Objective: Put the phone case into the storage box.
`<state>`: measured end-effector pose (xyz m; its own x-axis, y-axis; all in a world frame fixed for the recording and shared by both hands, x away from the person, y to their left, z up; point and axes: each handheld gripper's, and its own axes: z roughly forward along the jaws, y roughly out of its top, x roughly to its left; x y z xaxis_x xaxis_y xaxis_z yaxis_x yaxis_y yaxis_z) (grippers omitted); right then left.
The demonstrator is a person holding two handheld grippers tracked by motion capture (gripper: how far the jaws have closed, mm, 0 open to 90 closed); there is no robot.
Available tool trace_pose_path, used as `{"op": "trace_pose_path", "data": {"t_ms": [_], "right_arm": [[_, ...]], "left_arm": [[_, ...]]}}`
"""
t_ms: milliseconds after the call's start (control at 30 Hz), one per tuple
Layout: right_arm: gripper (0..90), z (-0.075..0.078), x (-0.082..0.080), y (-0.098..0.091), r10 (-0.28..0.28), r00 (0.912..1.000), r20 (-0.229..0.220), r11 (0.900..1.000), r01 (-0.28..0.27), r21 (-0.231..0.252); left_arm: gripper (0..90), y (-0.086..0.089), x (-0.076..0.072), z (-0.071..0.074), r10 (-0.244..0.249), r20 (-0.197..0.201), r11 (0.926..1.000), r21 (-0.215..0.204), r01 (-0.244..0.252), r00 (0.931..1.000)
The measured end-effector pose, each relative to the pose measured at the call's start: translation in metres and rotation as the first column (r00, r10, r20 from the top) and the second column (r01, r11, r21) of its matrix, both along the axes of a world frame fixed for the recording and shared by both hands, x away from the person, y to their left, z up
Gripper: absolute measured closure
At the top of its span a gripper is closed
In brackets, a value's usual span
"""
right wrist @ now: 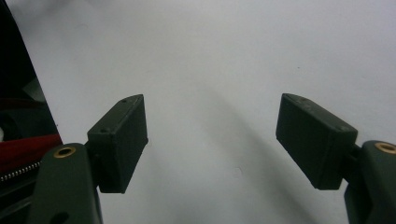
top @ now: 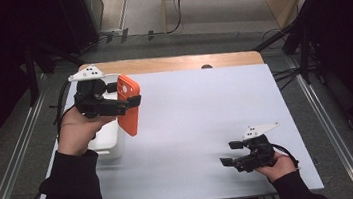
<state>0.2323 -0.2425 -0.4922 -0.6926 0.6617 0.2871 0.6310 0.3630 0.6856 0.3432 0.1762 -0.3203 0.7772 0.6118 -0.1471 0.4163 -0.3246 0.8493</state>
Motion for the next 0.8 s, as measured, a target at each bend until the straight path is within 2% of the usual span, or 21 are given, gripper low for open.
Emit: {"op": "trace_pose_path", "data": {"t_ms": [33,67,233,300,433,467,533,567,600,633,733,767,800], "right_arm": [[23.8,0.000,0.000,0.000,-0.001,1.0000,0.000,1.0000,0.001,0.001],[23.7,0.000,0.000,0.000,-0.002,1.0000,0.000,1.0000,0.002,0.001],[23.8,0.000,0.000,0.001,-0.003,1.0000,0.001,1.0000,0.003,-0.001],[23.7,0.000,0.000,0.001,-0.001,1.0000,0.003,1.0000,0.001,-0.003],[23.7,0.001,0.000,0.001,-0.001,1.0000,0.006,1.0000,0.001,-0.002],[23.7,0.001,0.000,0.001,0.000,1.0000,0.007,1.0000,0.000,-0.002],[23.7,0.001,0.000,0.001,0.000,1.0000,0.007,1.0000,0.000,-0.002],[23.7,0.001,0.000,0.001,0.000,1.0000,0.007,1.0000,0.000,-0.001],[23.7,0.001,0.000,0.001,0.000,1.0000,0.007,1.0000,0.000,-0.001],[23.8,0.001,0.000,0.001,-0.001,1.0000,0.006,1.0000,0.001,-0.002],[23.7,0.001,0.000,0.001,0.001,1.0000,0.004,1.0000,-0.001,-0.001],[23.8,0.001,0.001,0.002,0.003,1.0000,0.008,1.0000,-0.003,0.001],[23.8,0.001,0.001,0.002,0.003,1.0000,0.008,1.0000,-0.003,0.001]], "left_arm": [[15.7,0.000,0.000,0.000,0.000,0.000,1.0000,0.000,0.000,1.0000],[15.7,0.004,0.000,0.002,0.025,0.004,0.9997,-0.006,-0.025,0.9997],[15.7,0.010,0.000,0.004,0.050,0.012,0.9987,-0.010,-0.050,0.9987],[15.7,0.014,0.001,0.005,0.084,0.018,0.9964,-0.010,-0.084,0.9963],[15.7,0.017,0.003,0.005,0.114,0.025,0.9935,-0.005,-0.113,0.9932],[15.7,0.021,0.004,0.004,0.138,0.029,0.9905,-0.006,-0.138,0.9900],[15.7,0.022,0.005,0.004,0.152,0.034,0.9884,-0.007,-0.152,0.9878],[15.7,0.024,0.005,0.005,0.182,0.045,0.9832,-0.012,-0.182,0.9822],[15.7,0.024,0.005,0.005,0.182,0.045,0.9832,-0.012,-0.182,0.9822],[15.7,0.026,0.006,0.004,0.201,0.049,0.9796,-0.003,-0.201,0.9784],[15.7,0.028,0.008,0.002,0.218,0.045,0.9759,-0.004,-0.218,0.9749],[15.7,0.031,0.010,-0.001,0.238,0.038,0.9713,-0.009,-0.238,0.9706],[15.7,0.031,0.010,-0.001,0.238,0.038,0.9713,-0.009,-0.238,0.9706]]}}
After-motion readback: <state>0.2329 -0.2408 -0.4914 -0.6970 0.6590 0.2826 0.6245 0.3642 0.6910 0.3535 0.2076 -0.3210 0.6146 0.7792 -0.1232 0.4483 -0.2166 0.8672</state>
